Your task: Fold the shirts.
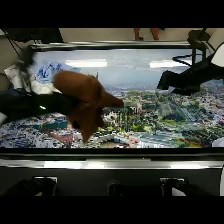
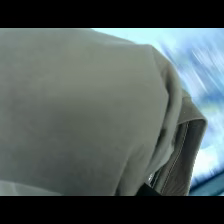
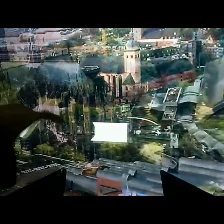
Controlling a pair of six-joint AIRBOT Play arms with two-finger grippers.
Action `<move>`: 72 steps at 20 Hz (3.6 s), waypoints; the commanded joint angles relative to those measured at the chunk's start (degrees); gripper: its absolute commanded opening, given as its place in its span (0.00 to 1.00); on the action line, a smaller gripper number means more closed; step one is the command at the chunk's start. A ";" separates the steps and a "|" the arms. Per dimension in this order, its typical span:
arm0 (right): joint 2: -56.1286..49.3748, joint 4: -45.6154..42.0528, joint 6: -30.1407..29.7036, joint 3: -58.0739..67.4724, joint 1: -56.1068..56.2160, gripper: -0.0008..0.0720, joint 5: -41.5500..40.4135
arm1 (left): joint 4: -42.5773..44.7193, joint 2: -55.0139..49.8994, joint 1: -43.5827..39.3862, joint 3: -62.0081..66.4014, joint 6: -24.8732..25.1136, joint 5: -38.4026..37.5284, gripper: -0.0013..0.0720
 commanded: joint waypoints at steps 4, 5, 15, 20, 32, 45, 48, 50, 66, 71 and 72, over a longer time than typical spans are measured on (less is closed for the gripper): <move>2.69 -4.28 -2.16 0.00 0.04 0.94 7.69 | 0.15 -14.62 -7.72 -7.21 -5.03 3.63 0.07; 2.34 -4.13 -2.19 -0.04 0.02 0.94 7.54 | 0.13 -17.11 -6.64 -7.23 -5.01 3.72 0.07; -10.32 6.99 -5.81 -0.87 0.11 0.94 8.11 | -1.38 -21.55 11.98 2.12 4.87 -10.86 0.98; -10.34 12.68 -8.11 -14.08 2.12 0.94 6.54 | -0.04 -16.87 23.67 -9.75 8.17 -16.65 0.98; -10.16 13.75 -12.04 -27.15 16.35 0.94 -3.37 | -22.18 -19.63 26.58 -31.10 14.88 3.15 0.90; -17.90 19.74 -10.08 -33.73 23.93 0.87 -17.75 | -26.12 -20.59 26.58 -31.06 17.38 8.98 0.08; -18.34 20.57 -7.28 -33.73 26.23 0.85 -21.99 | -26.10 -19.67 26.58 -31.06 17.38 9.01 0.08; -19.39 21.55 -4.52 -33.73 27.12 0.69 -21.35 | -26.12 -19.32 26.58 -31.01 17.40 9.03 0.08; 24.22 -13.73 -4.04 -5.99 1.33 0.09 -28.52 | 19.21 17.40 26.71 8.41 -12.94 8.81 0.07; 36.02 -7.37 -3.58 -3.06 1.16 0.09 -45.18 | 13.05 24.04 26.58 17.62 -15.72 16.87 0.07; 37.11 -8.00 -2.93 -3.06 1.16 0.09 -45.46 | 13.09 24.44 26.58 18.73 -15.69 17.44 0.07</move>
